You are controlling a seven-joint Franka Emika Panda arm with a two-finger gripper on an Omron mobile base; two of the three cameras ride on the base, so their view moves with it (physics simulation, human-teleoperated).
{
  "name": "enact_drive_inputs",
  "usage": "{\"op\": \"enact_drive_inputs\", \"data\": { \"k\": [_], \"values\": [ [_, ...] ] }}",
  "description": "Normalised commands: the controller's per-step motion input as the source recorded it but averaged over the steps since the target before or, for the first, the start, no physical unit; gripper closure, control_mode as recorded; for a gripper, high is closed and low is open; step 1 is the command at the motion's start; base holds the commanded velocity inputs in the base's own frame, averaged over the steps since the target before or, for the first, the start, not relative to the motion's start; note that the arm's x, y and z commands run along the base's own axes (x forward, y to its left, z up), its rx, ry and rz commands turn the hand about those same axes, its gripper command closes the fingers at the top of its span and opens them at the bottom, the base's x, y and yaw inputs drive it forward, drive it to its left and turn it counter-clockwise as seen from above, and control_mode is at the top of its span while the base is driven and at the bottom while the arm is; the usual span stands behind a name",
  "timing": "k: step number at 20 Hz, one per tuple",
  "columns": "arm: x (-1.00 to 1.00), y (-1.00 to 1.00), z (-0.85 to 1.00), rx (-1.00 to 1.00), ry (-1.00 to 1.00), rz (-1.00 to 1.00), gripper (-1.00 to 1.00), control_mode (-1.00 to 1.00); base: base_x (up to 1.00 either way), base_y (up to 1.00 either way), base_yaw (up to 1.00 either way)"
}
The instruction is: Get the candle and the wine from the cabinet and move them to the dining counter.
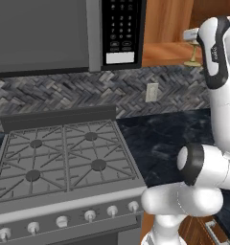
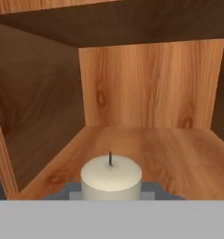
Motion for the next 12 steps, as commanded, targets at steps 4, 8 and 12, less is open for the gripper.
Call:
{"op": "enact_drive_inputs", "data": {
  "k": [4,8,12],
  "values": [
    [-0.98,0.00,0.00,0.00,0.00,-0.05,1.00,-1.00,0.00,0.00,0.00],
    [-0.98,0.00,0.00,0.00,0.00,-0.05,1.00,-1.00,0.00,0.00,0.00],
    [-0.96,0.04,0.00,-0.01,0.00,-0.06,1.00,-1.00,0.00,0.00,0.00]
  ]
}}
